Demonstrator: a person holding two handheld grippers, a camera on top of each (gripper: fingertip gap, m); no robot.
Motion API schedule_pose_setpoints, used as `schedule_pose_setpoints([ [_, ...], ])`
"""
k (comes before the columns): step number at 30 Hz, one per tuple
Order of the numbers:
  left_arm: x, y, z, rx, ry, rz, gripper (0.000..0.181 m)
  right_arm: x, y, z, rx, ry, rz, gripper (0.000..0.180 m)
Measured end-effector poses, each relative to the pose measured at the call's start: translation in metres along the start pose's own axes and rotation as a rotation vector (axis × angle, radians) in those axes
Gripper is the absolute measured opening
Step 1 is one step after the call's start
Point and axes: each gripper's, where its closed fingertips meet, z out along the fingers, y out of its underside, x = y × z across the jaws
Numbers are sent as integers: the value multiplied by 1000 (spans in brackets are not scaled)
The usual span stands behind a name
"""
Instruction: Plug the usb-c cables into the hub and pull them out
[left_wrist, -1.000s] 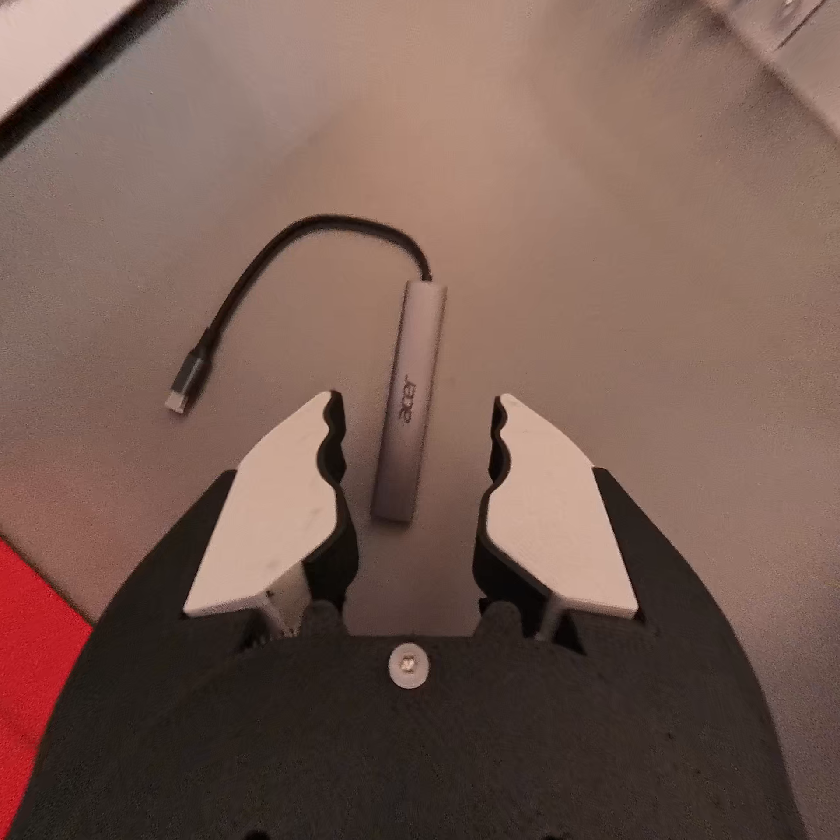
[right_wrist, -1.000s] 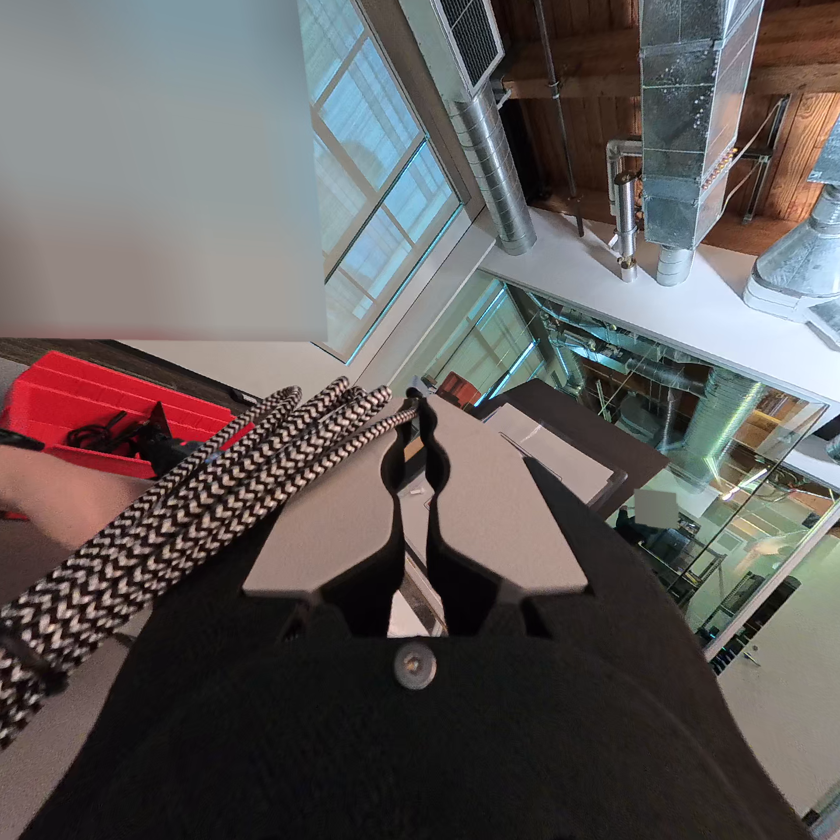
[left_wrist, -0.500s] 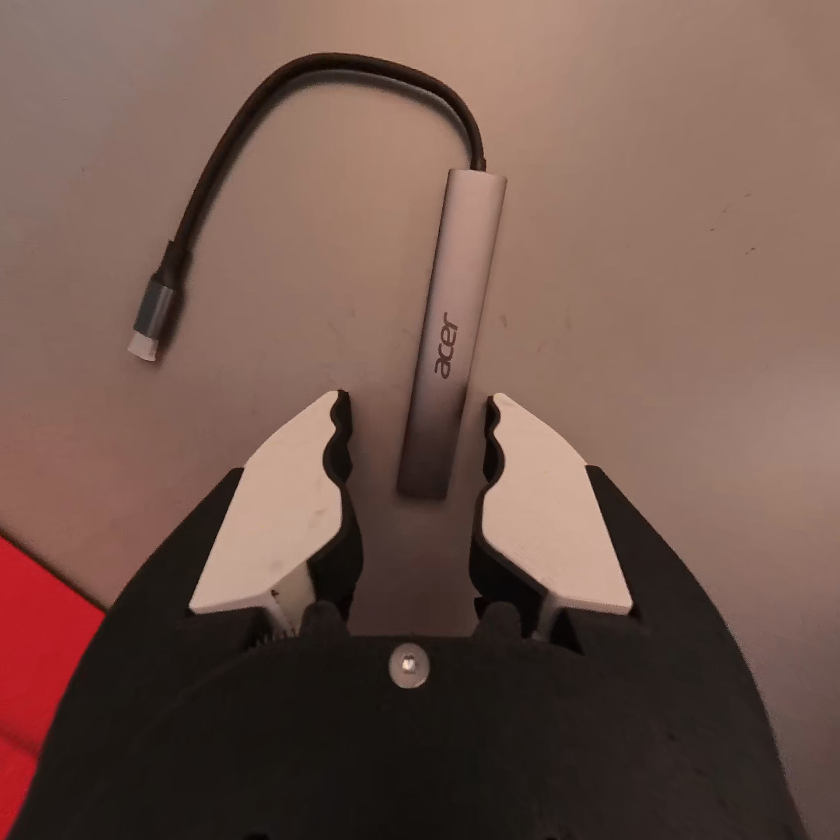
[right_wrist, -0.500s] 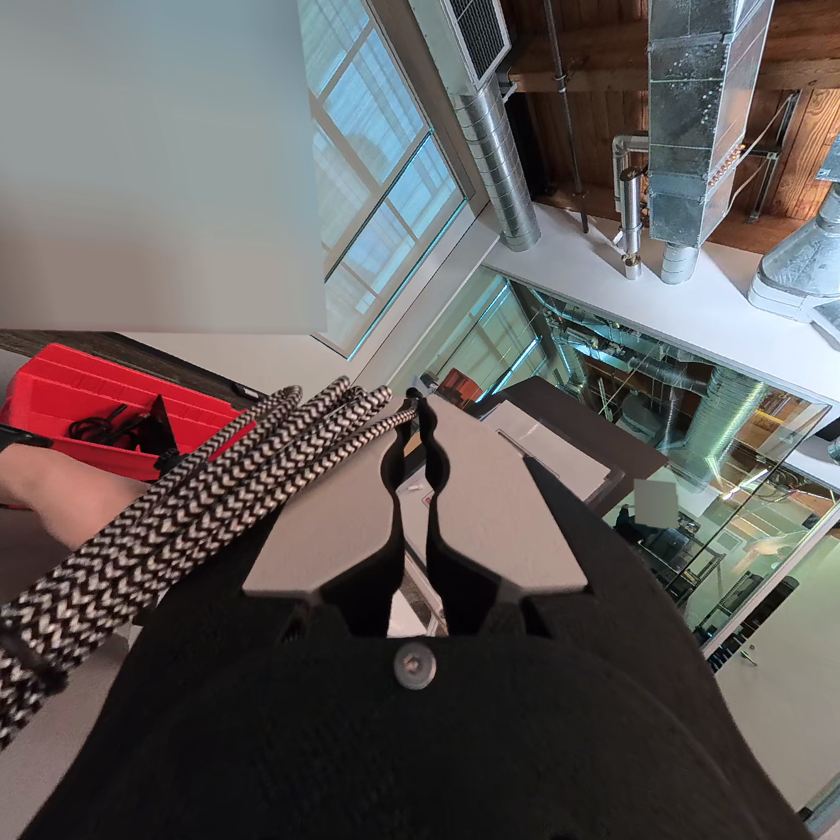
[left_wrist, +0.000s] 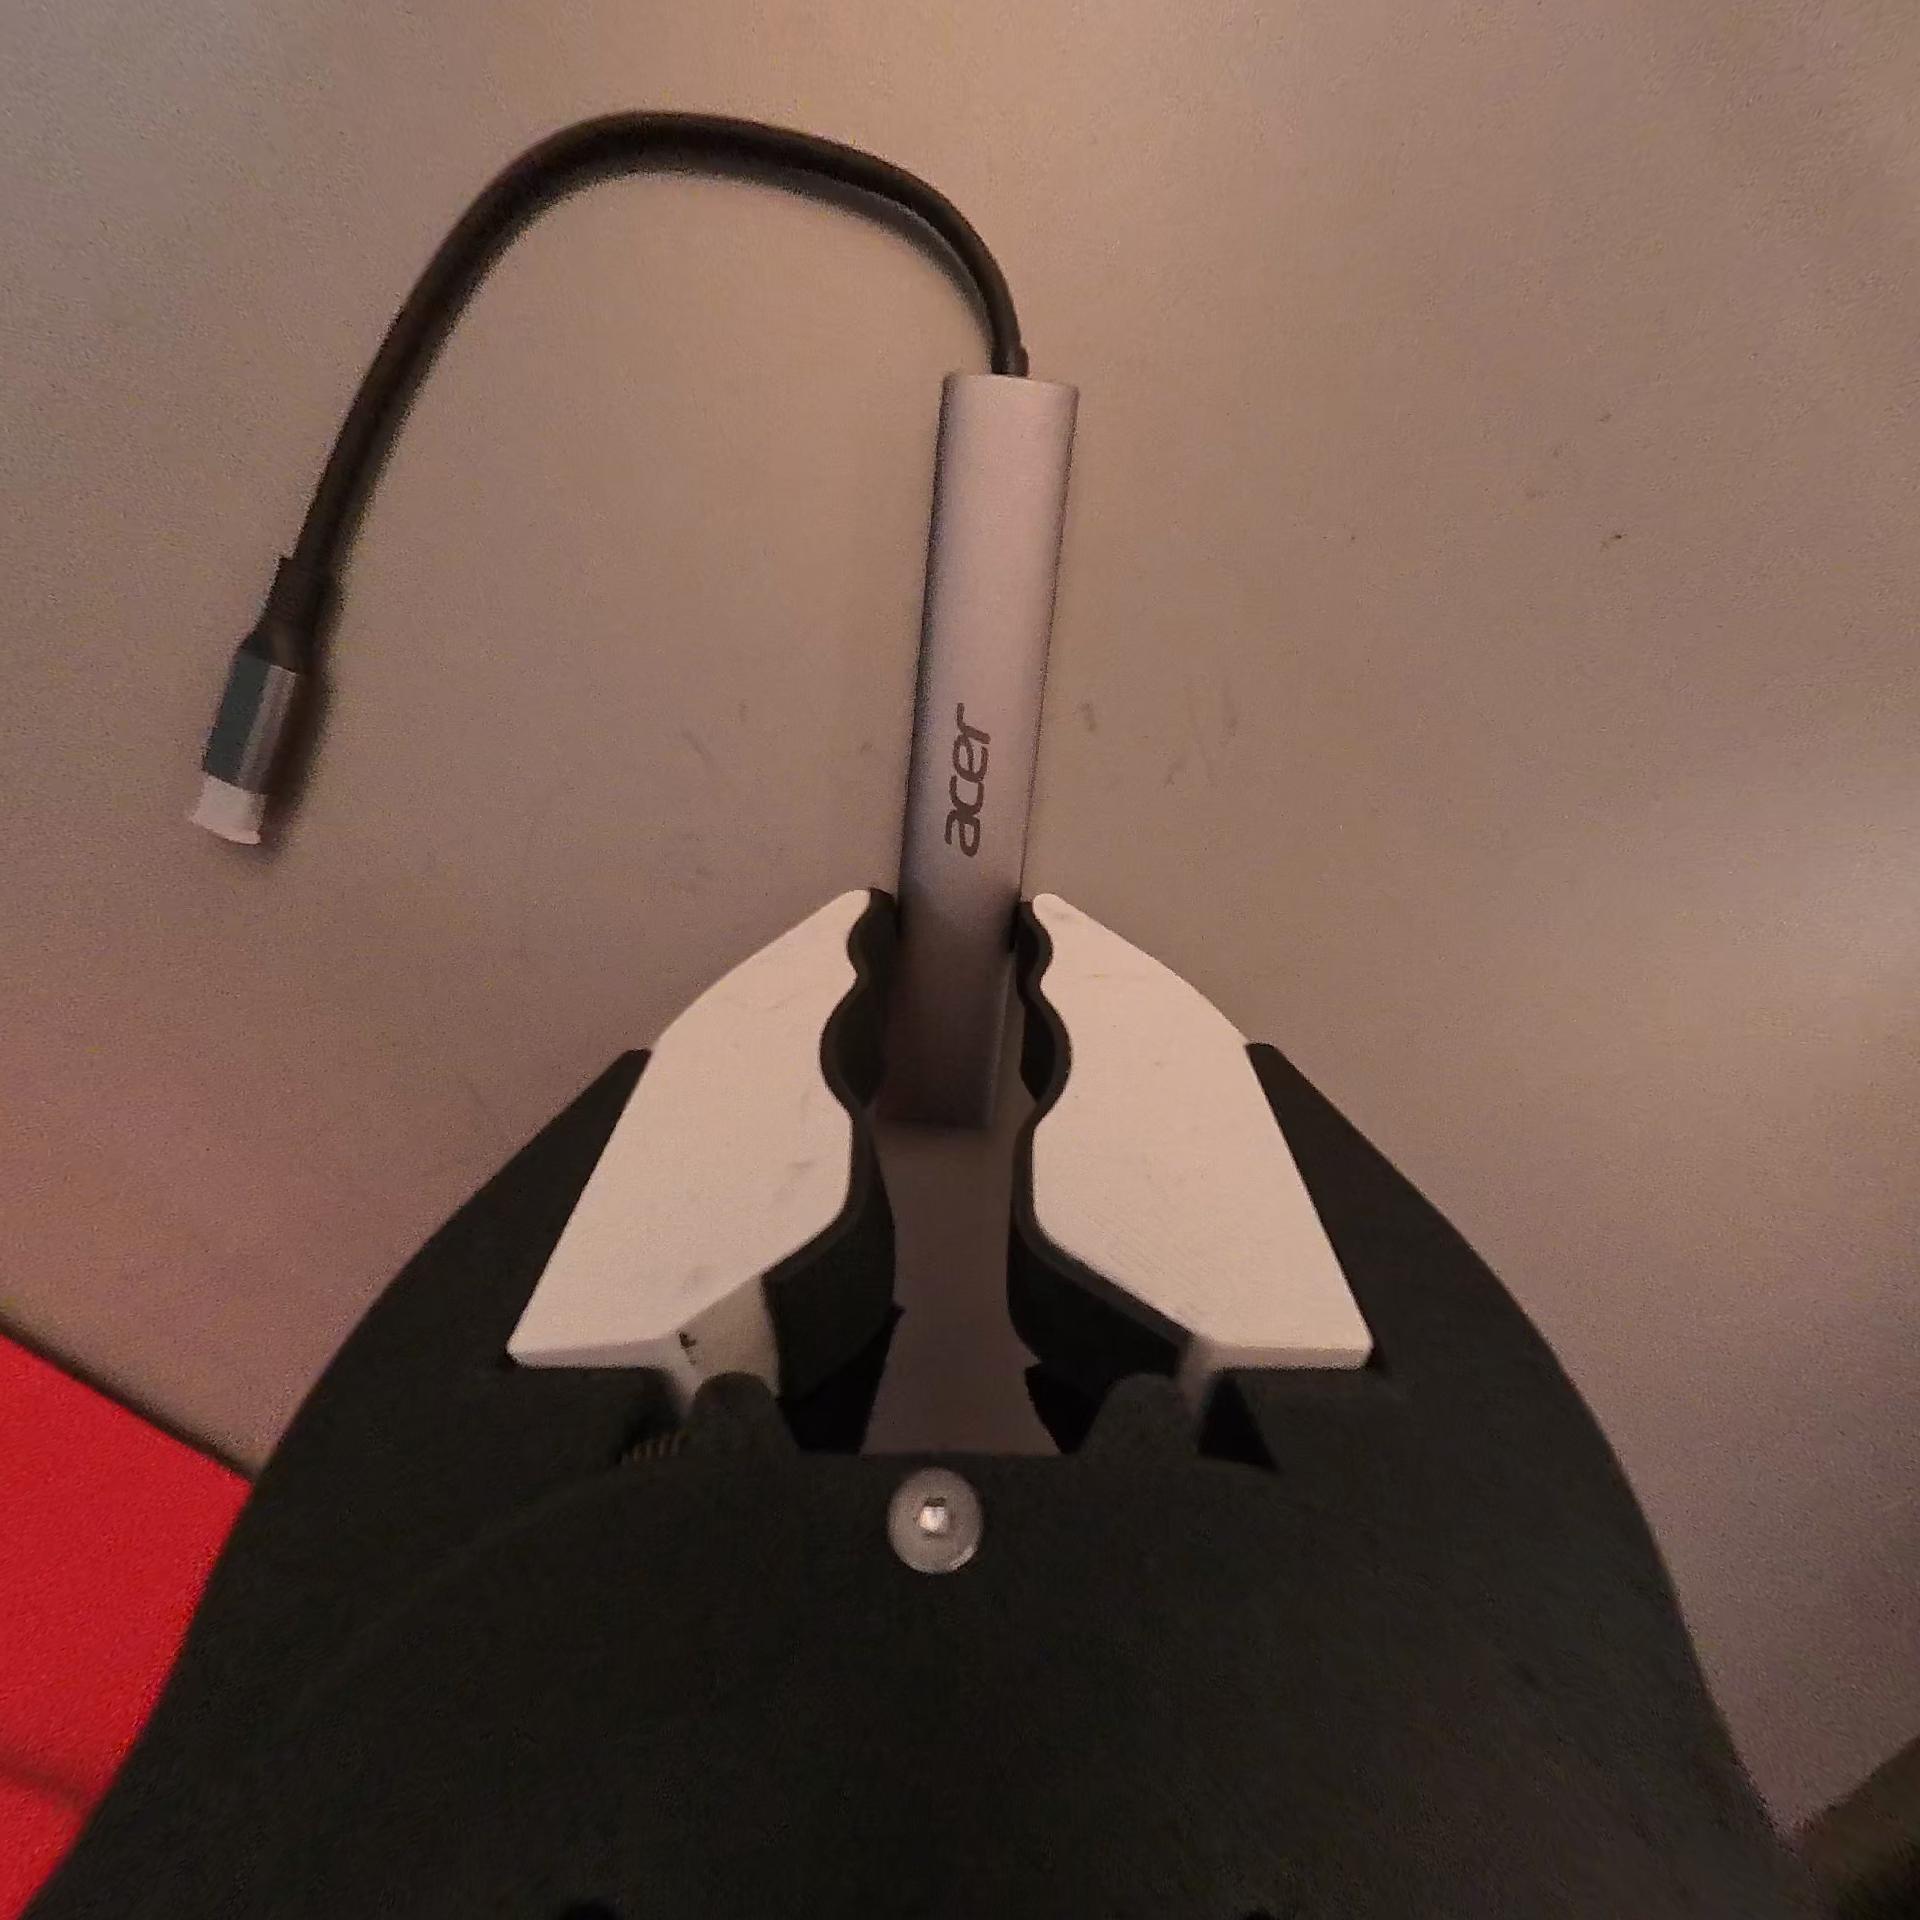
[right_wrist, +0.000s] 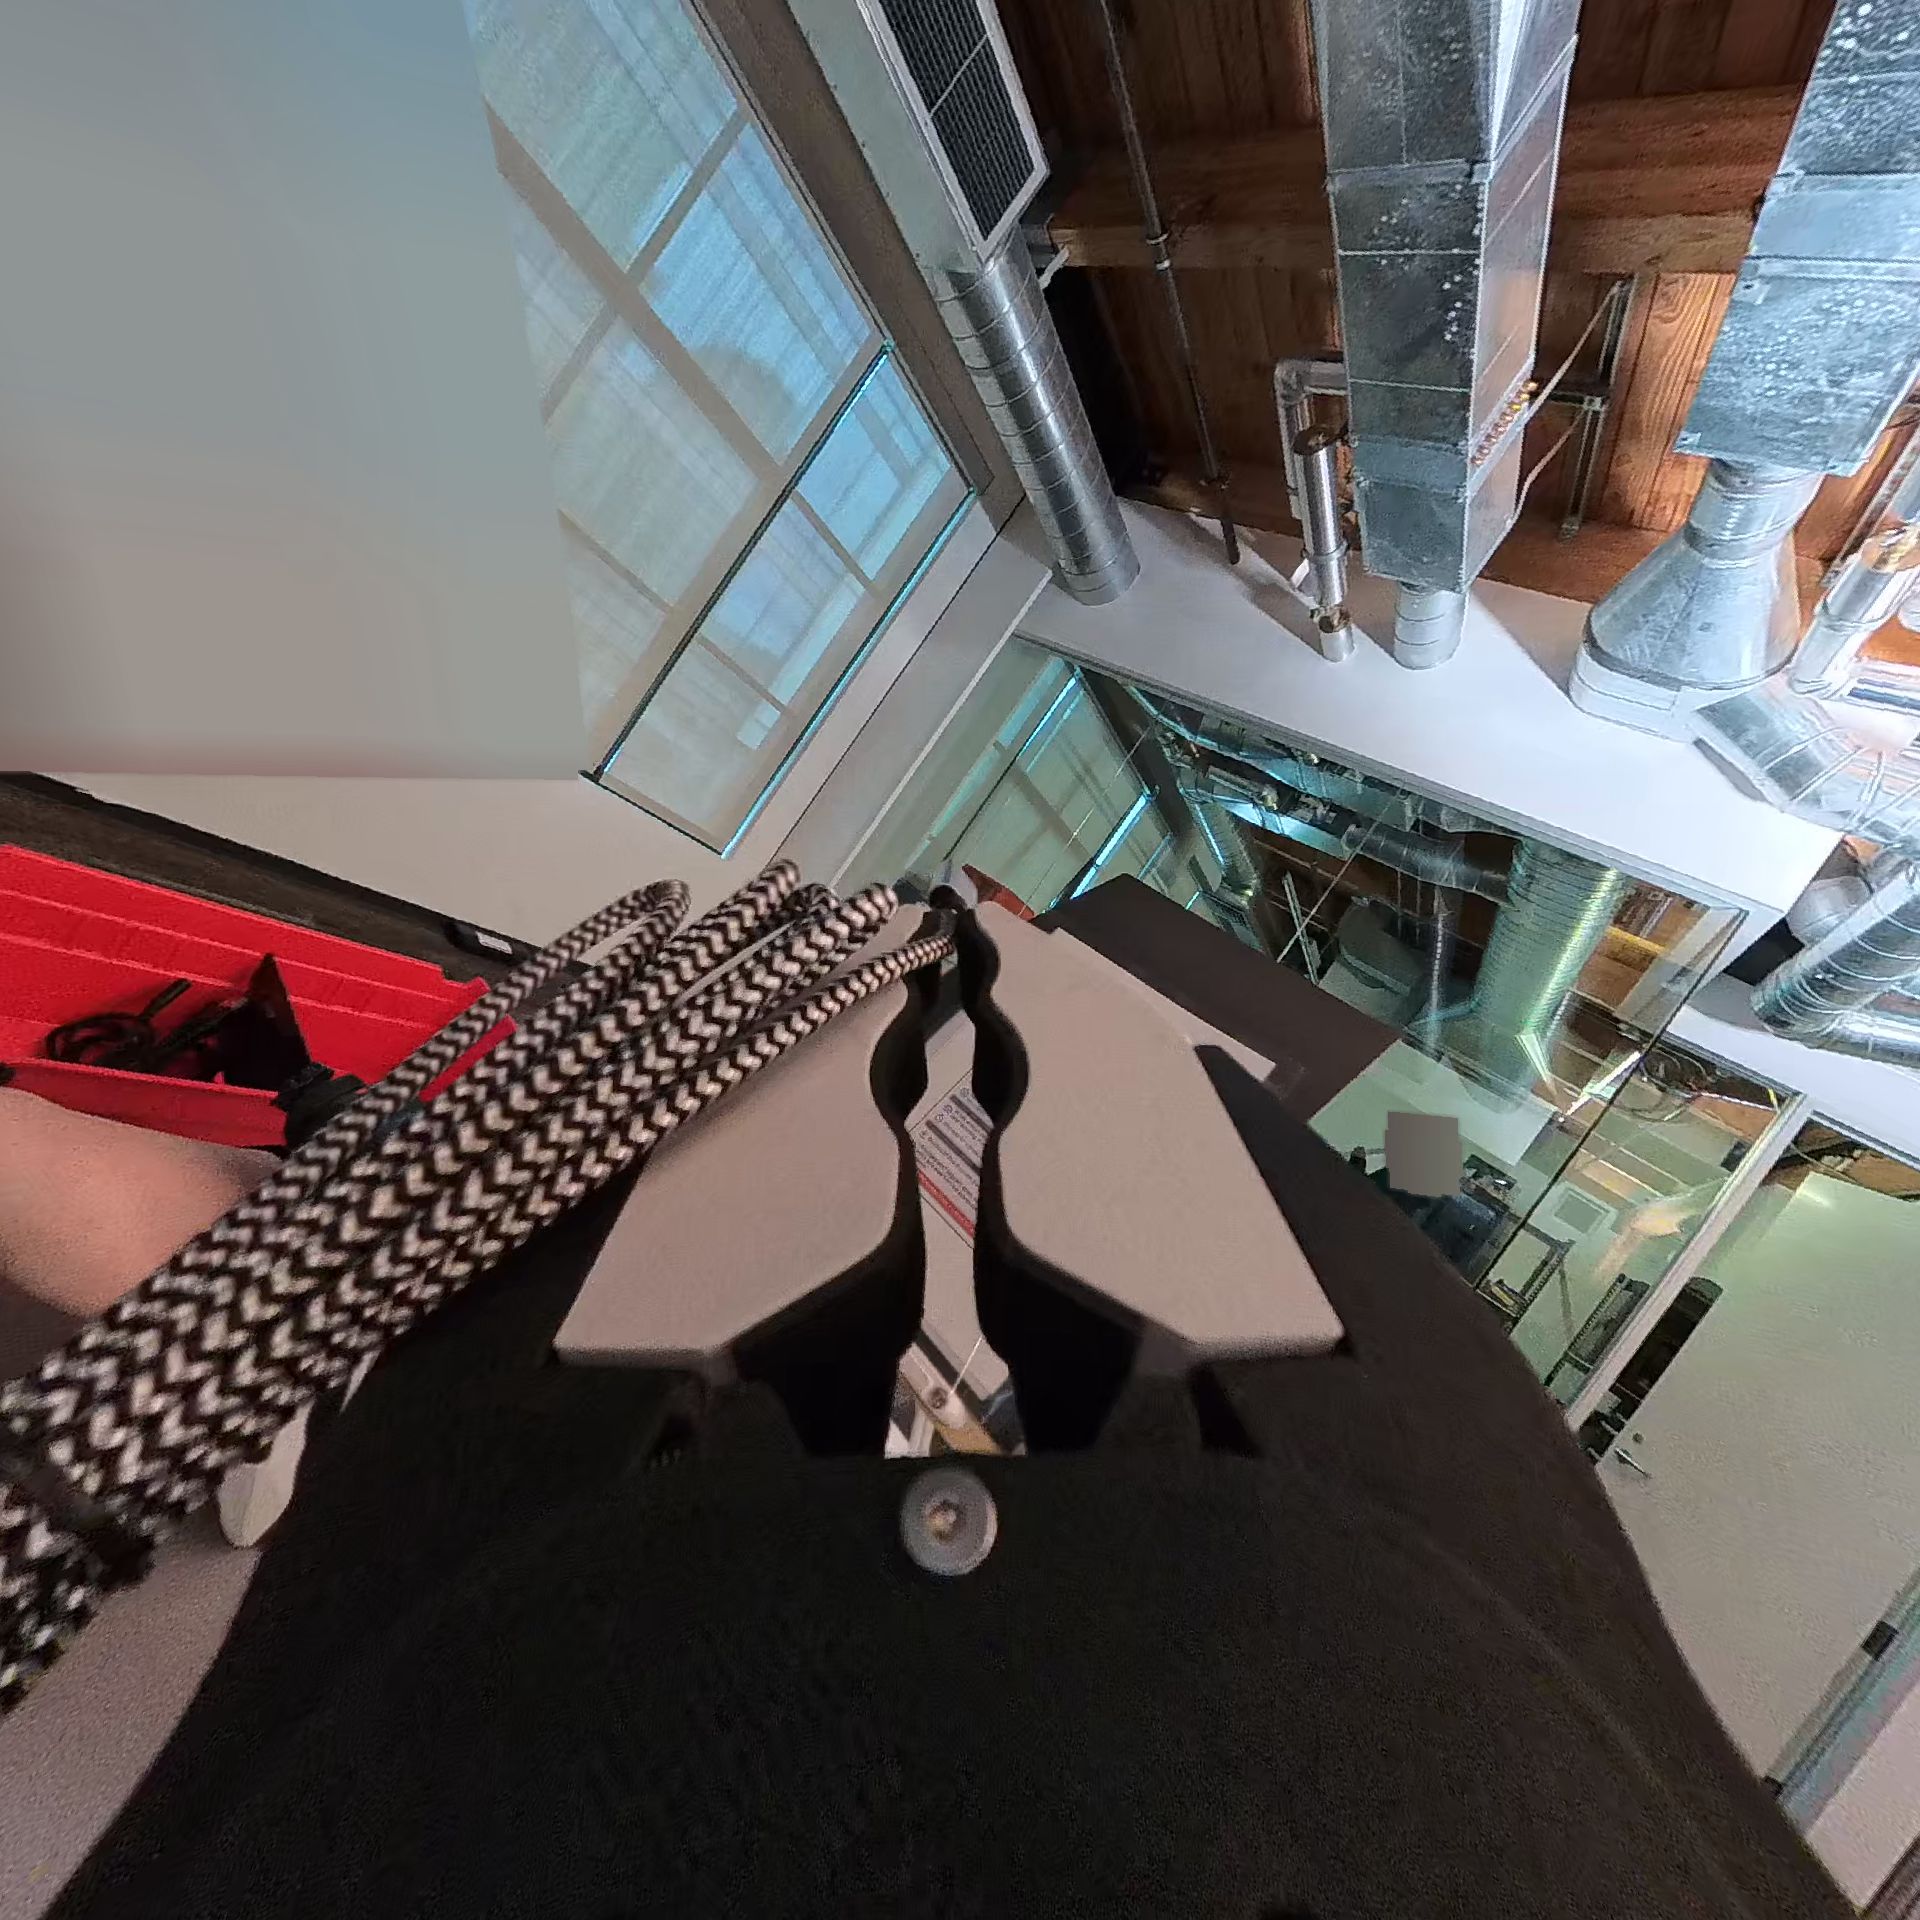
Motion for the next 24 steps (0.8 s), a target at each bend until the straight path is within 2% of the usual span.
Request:
schedule_pose_setpoints([
  [1,2,-1,0,3,23,-12,22,1,0,-1,-2,3,0,3],
  [4,10,-4,-2,31,115,-52,22,4,2,-2,-12,9,4,3],
  [9,35,-17,-16,116,407,-170,22,3,7,0,-32,0,12,3],
  [18,76,-57,-80,386,1102,-383,22,-14,22,14,-92,-58,41,3],
  [21,73,-67,-98,489,1170,-404,21,-26,34,22,-136,-93,46,3],
  [24,73,-77,-121,621,1161,-326,22,-41,49,32,-189,-130,48,3],
])
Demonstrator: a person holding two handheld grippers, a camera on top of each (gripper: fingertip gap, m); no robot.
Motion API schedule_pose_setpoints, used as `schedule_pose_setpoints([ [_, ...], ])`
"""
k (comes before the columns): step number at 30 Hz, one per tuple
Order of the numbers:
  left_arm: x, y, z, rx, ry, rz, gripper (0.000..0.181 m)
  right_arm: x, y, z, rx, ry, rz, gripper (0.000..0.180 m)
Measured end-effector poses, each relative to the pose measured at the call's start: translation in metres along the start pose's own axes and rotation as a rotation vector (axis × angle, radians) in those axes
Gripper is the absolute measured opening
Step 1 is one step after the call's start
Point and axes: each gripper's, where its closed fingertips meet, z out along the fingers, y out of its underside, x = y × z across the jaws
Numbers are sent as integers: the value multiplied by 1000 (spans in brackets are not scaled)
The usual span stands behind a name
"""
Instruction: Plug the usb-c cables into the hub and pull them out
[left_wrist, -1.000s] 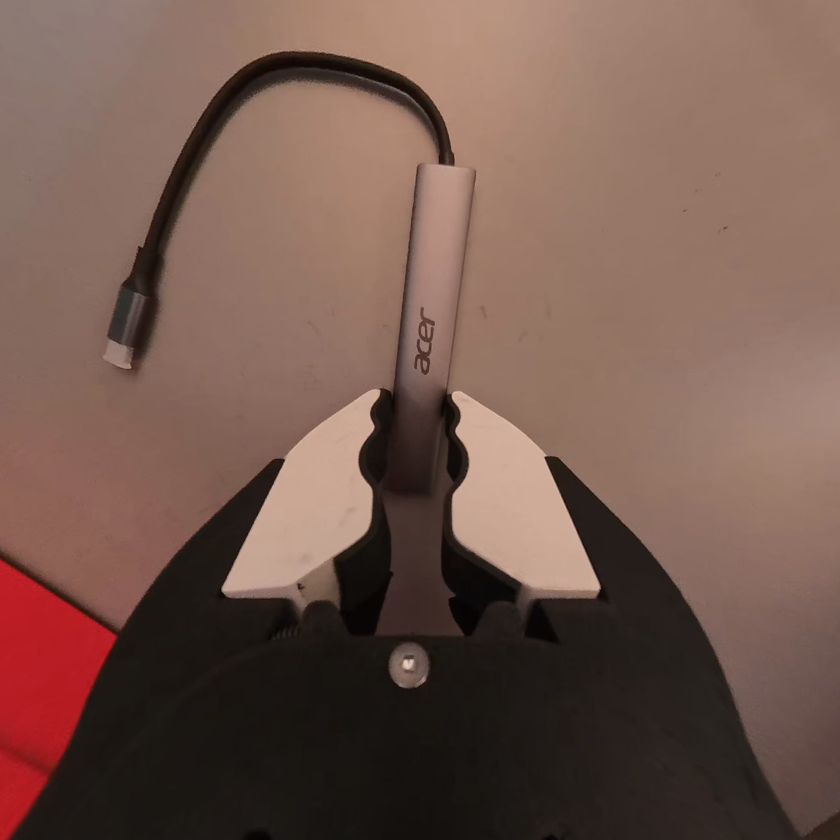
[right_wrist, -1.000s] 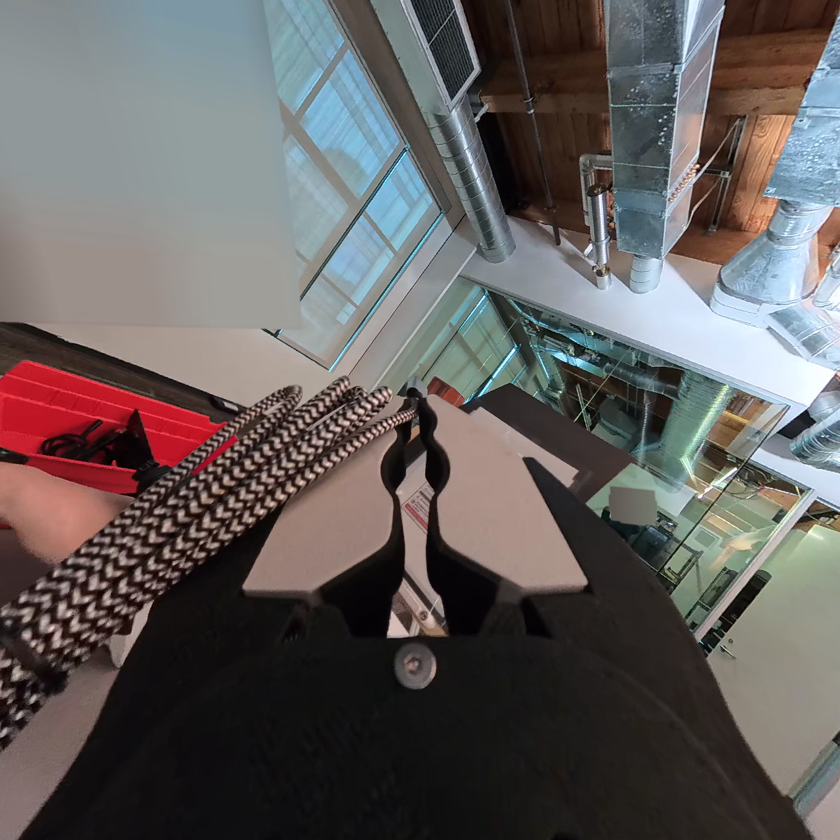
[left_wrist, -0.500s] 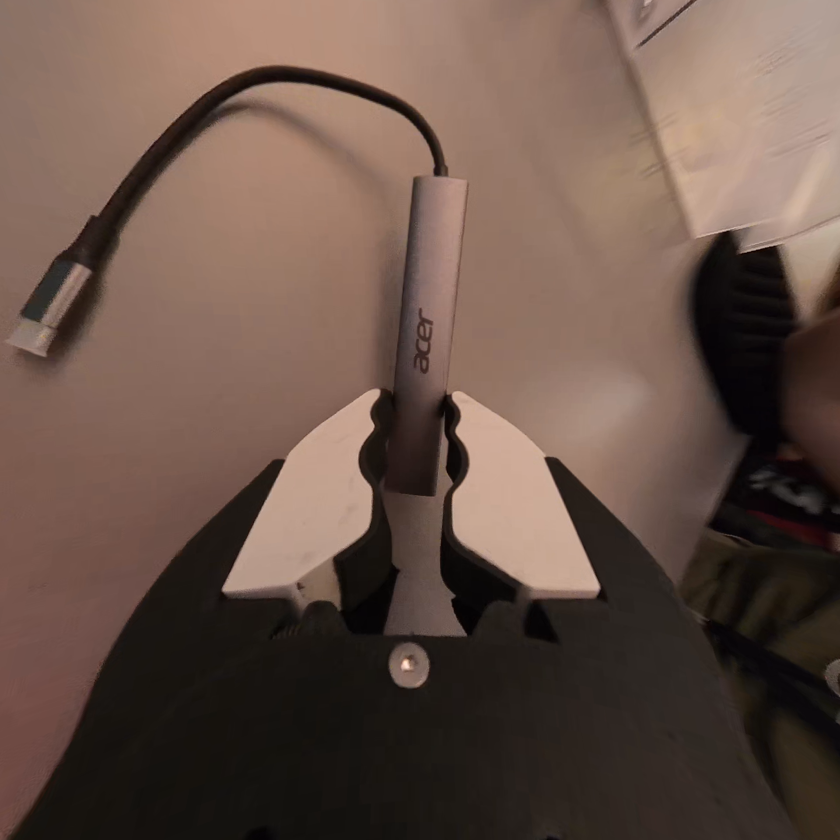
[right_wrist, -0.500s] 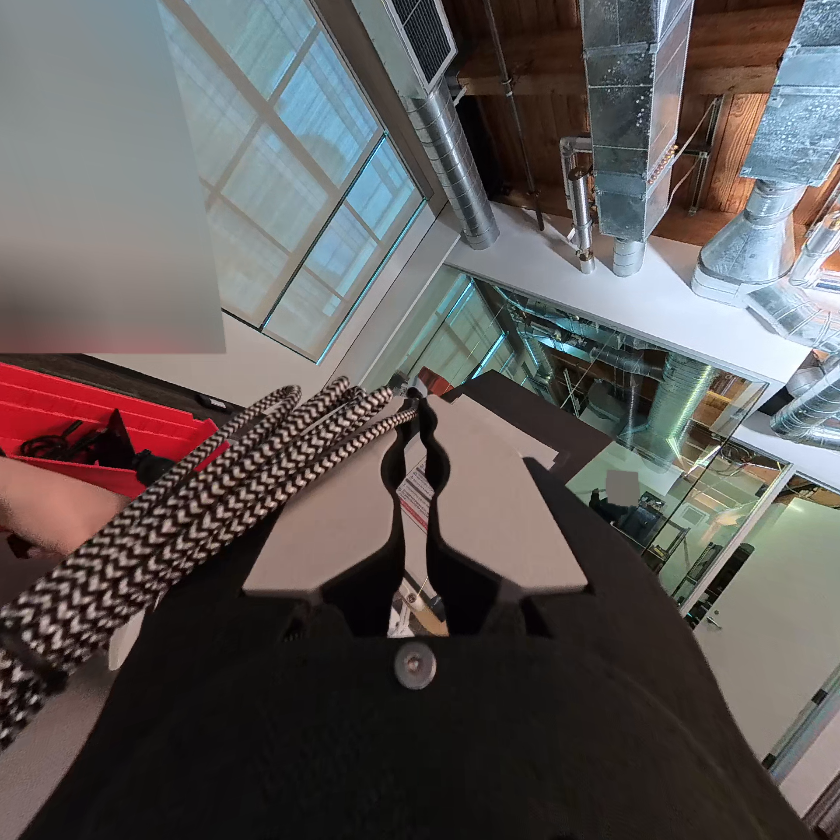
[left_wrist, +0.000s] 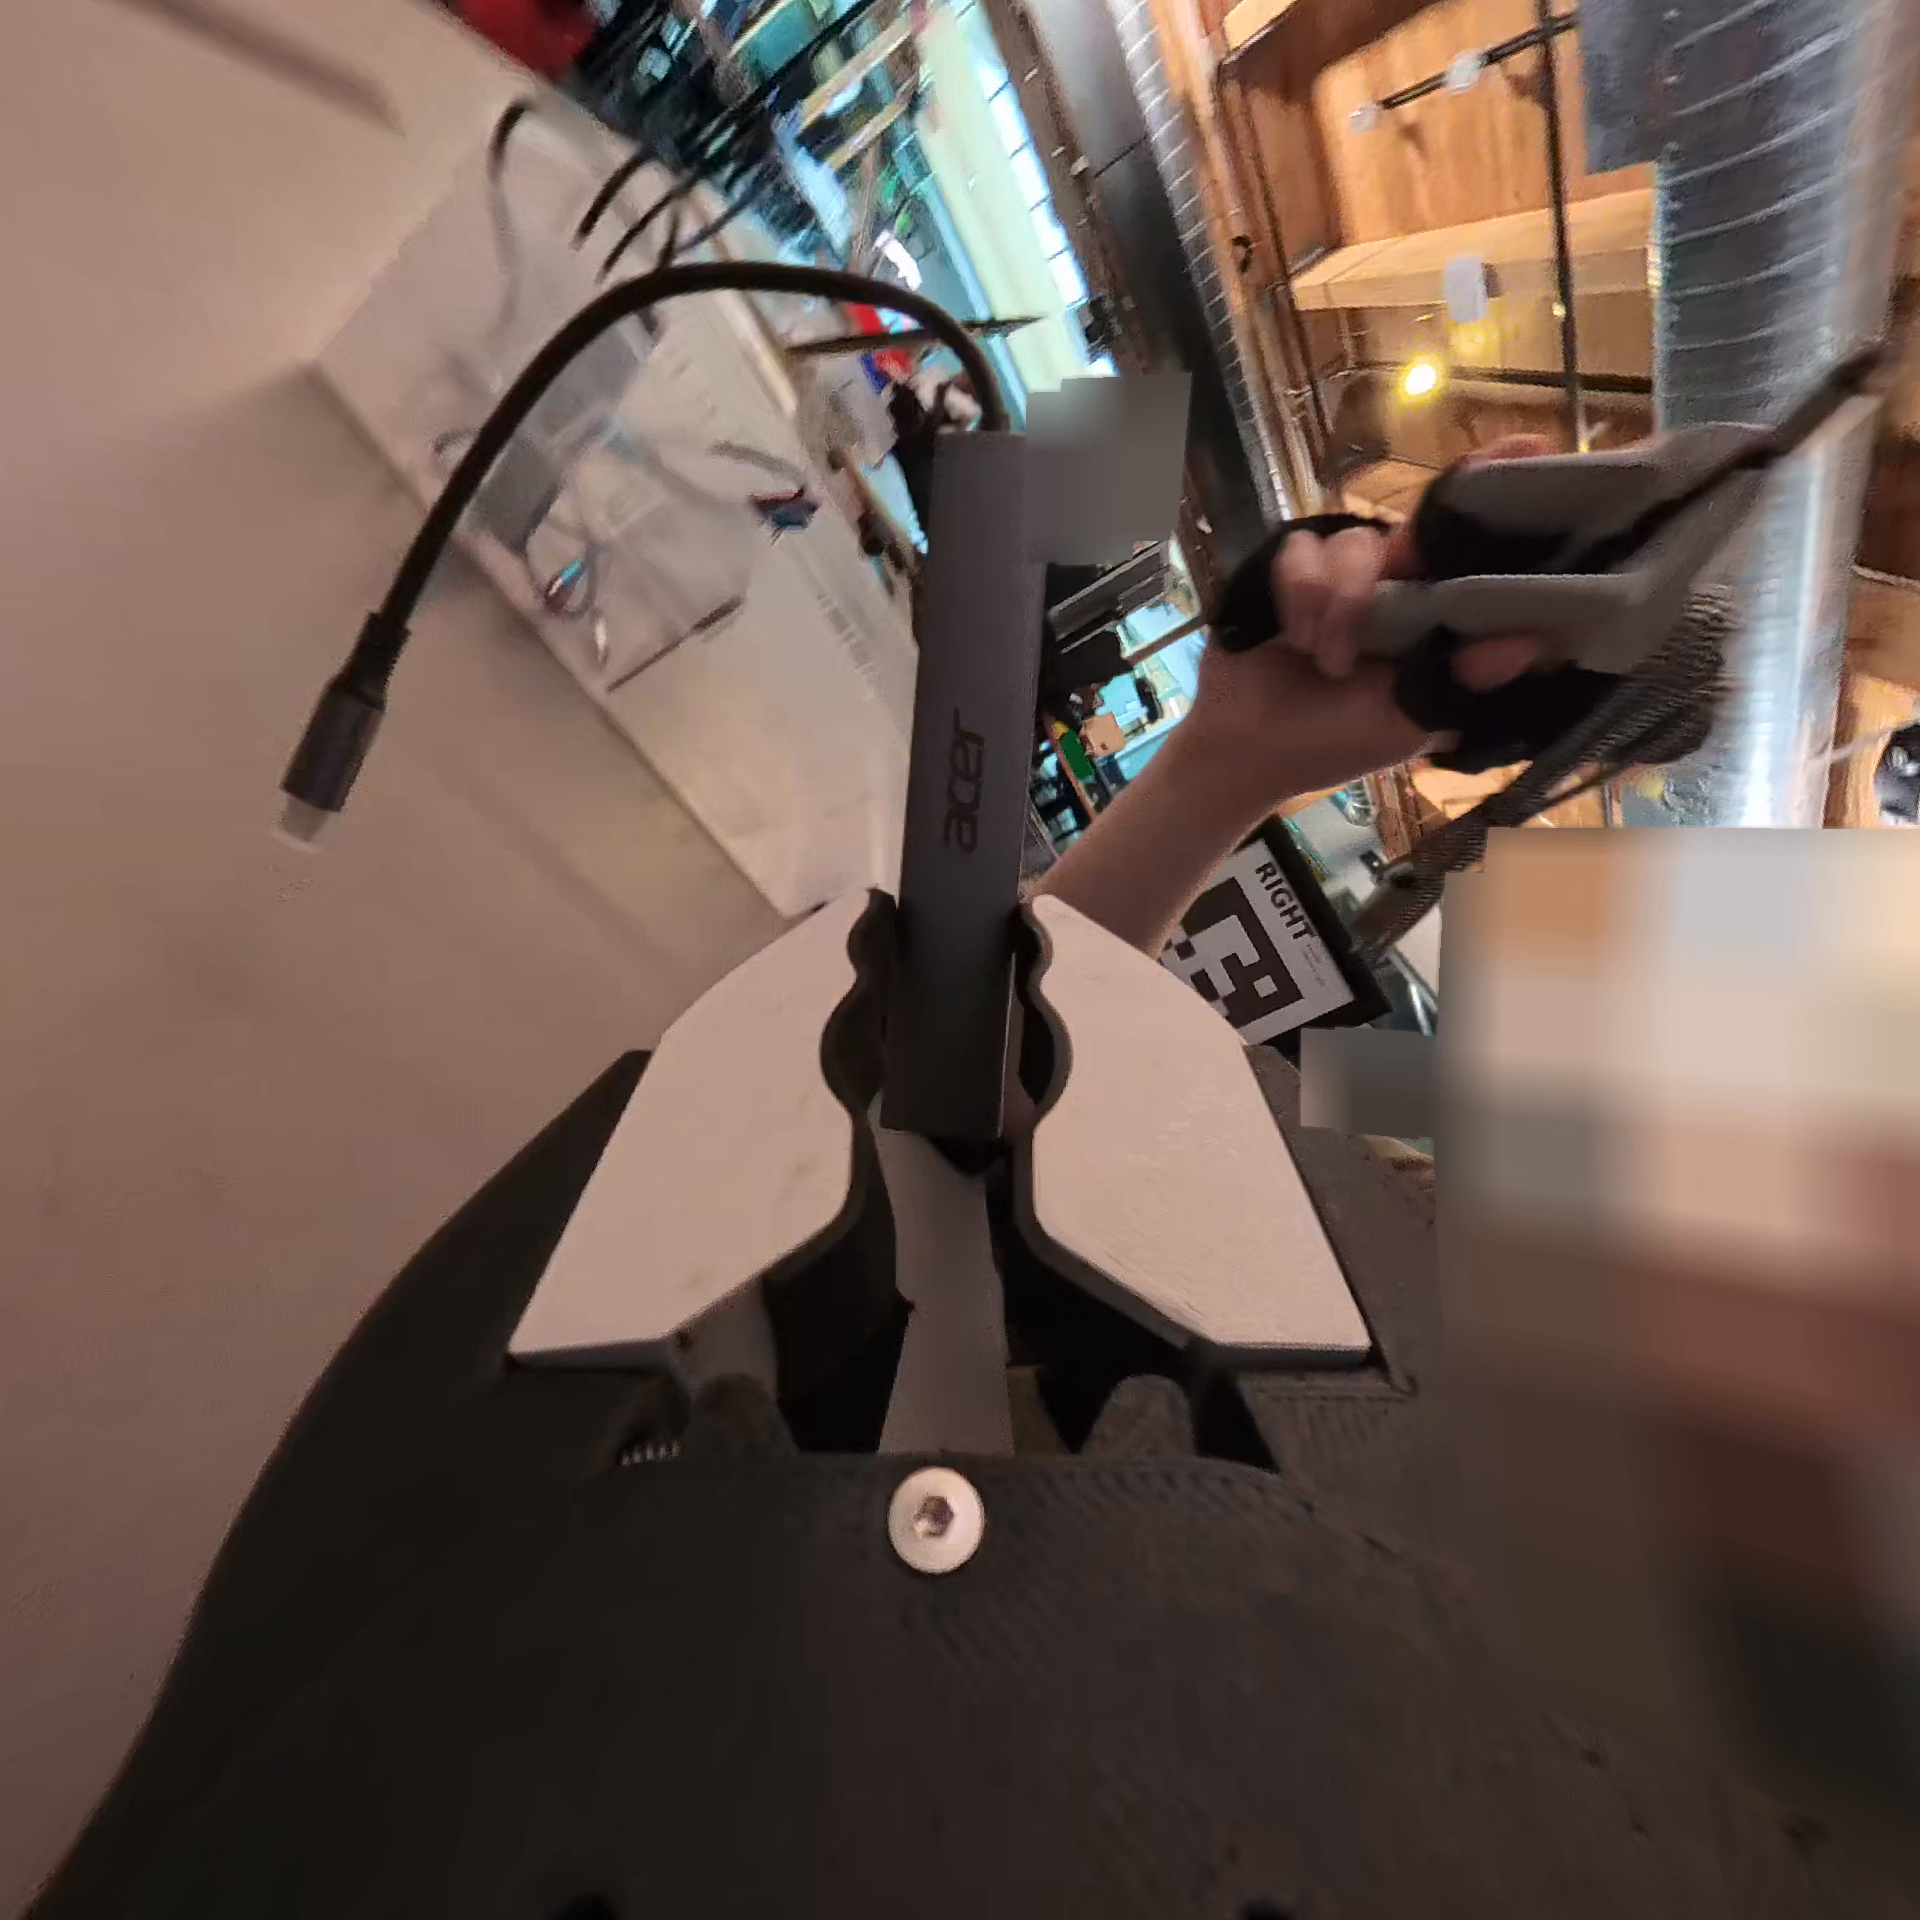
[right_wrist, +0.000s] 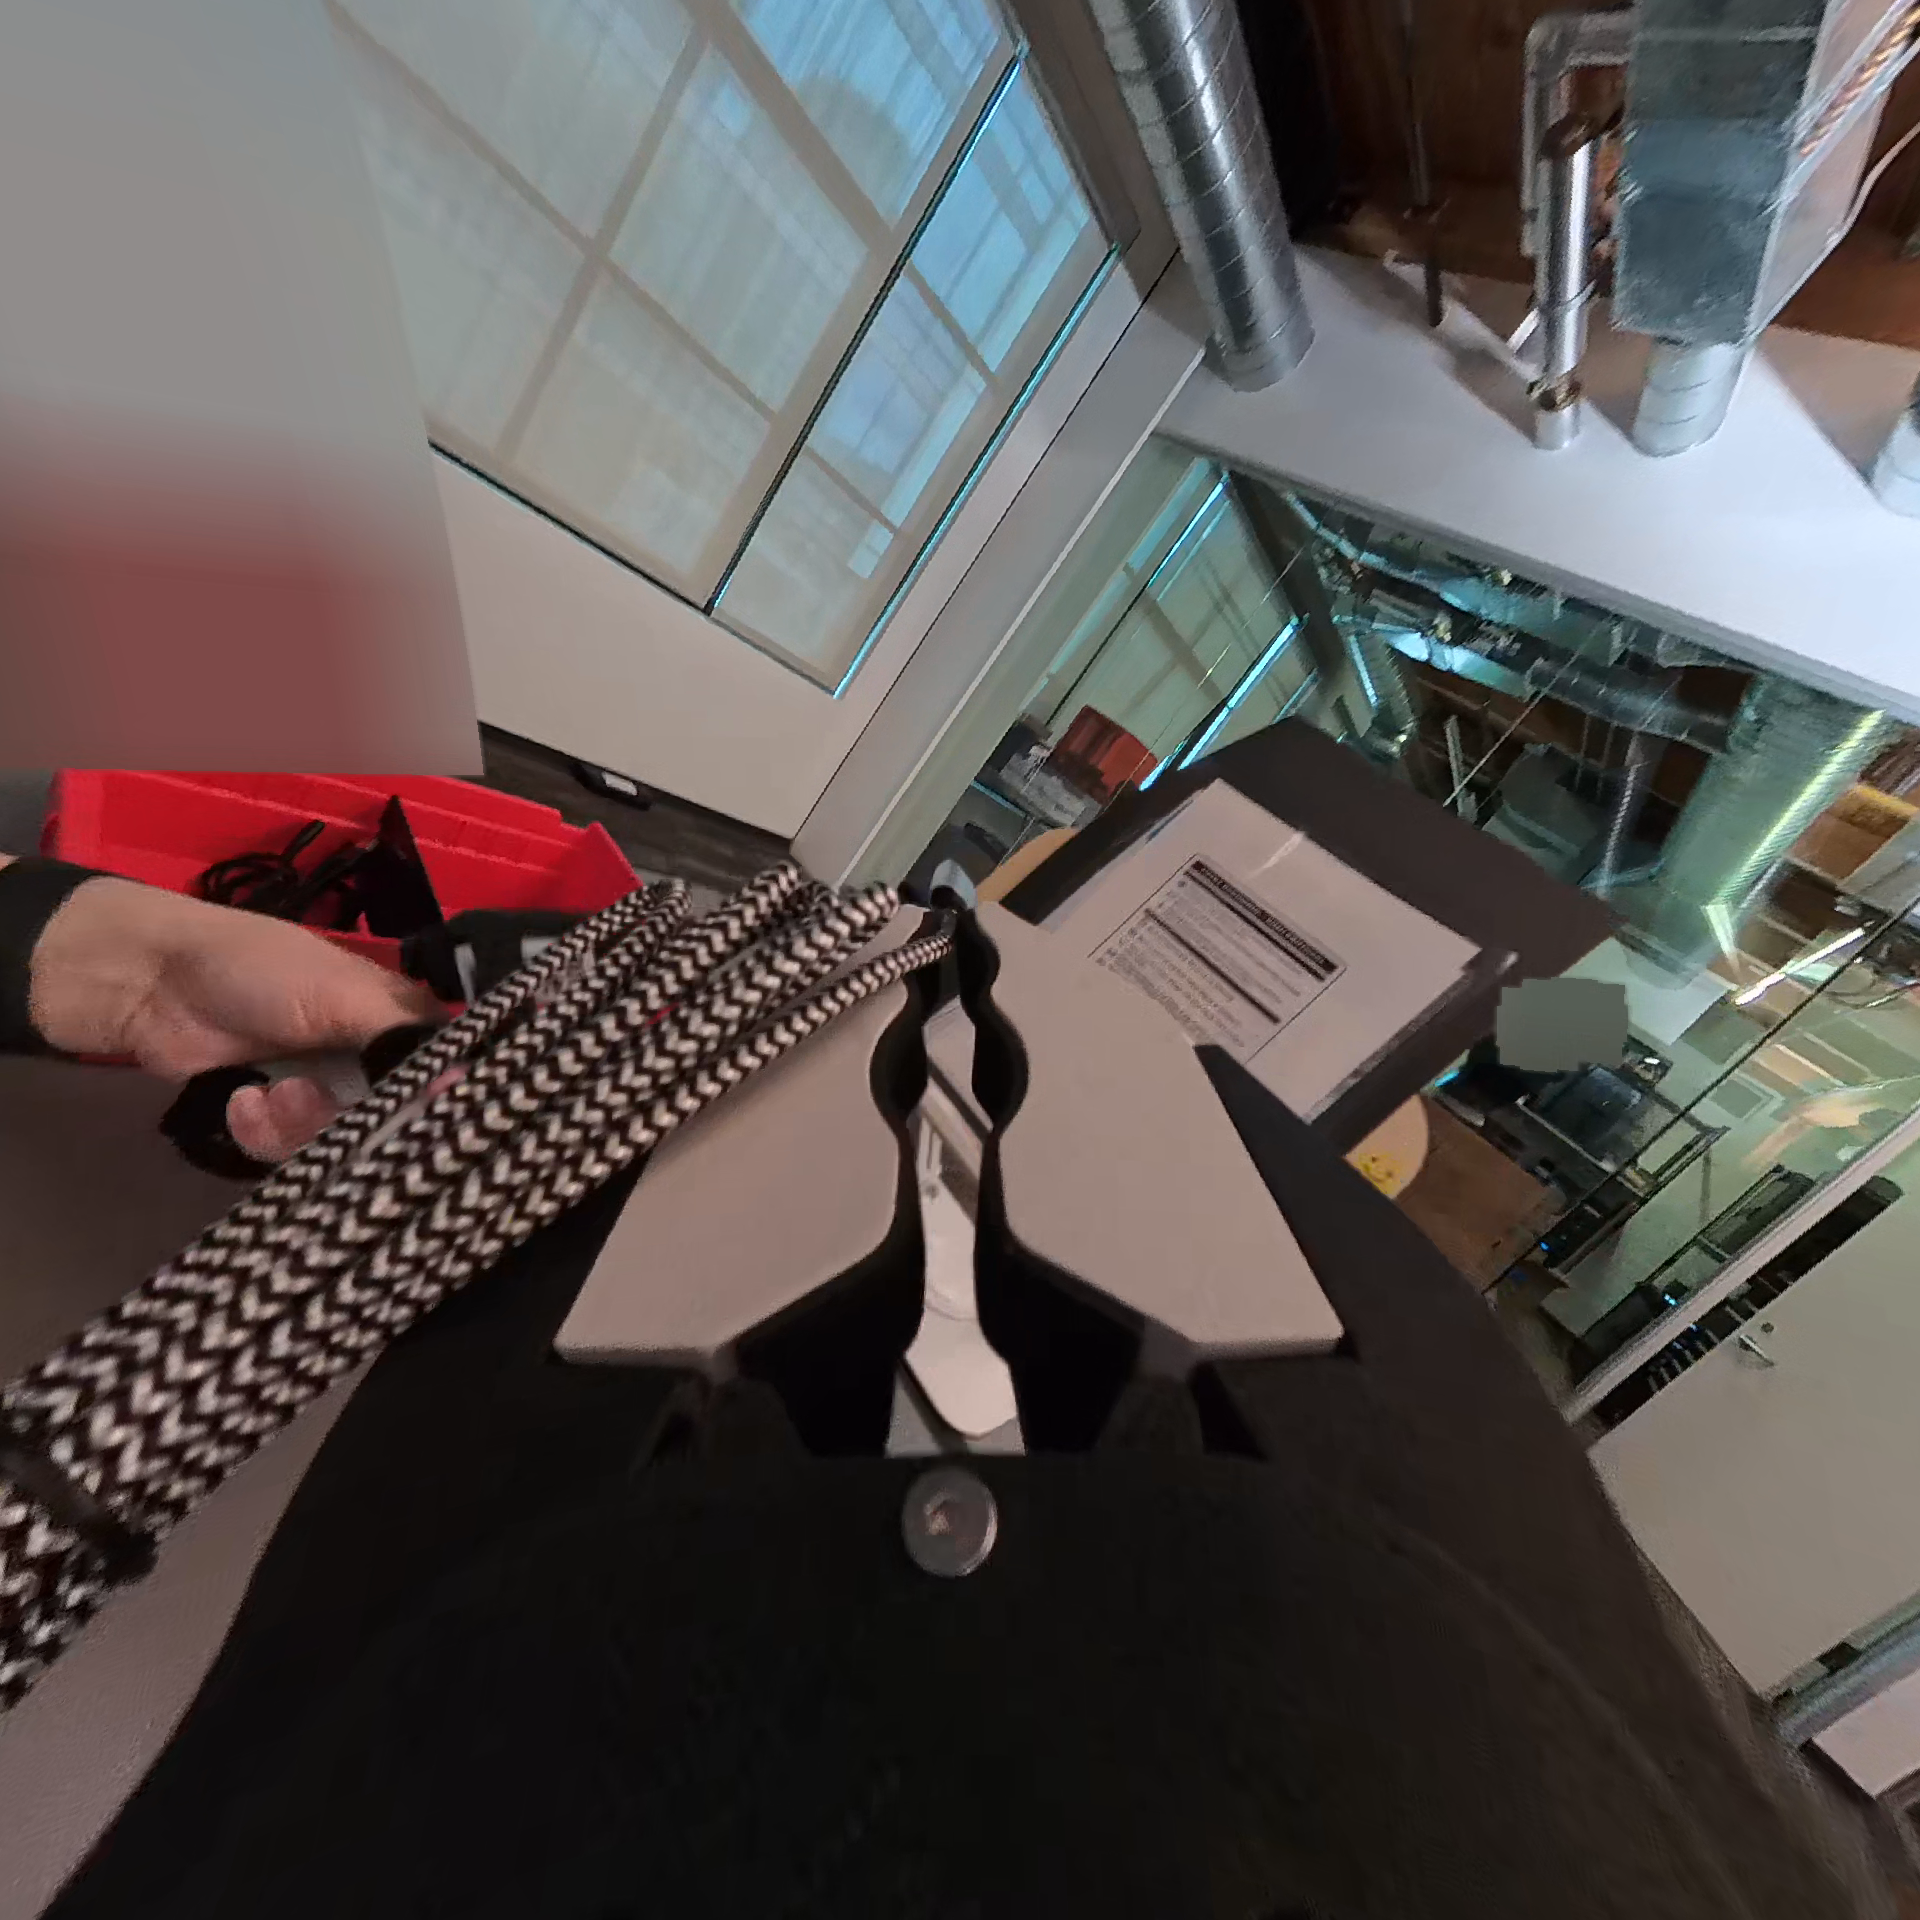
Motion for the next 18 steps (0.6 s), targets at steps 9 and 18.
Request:
schedule_pose_setpoints([
  [9,63,-44,-23,314,-121,500,22,-51,38,40,-134,-97,-79,3],
  [18,90,-44,-21,367,-327,819,22,-74,23,49,-70,8,-352,3],
])
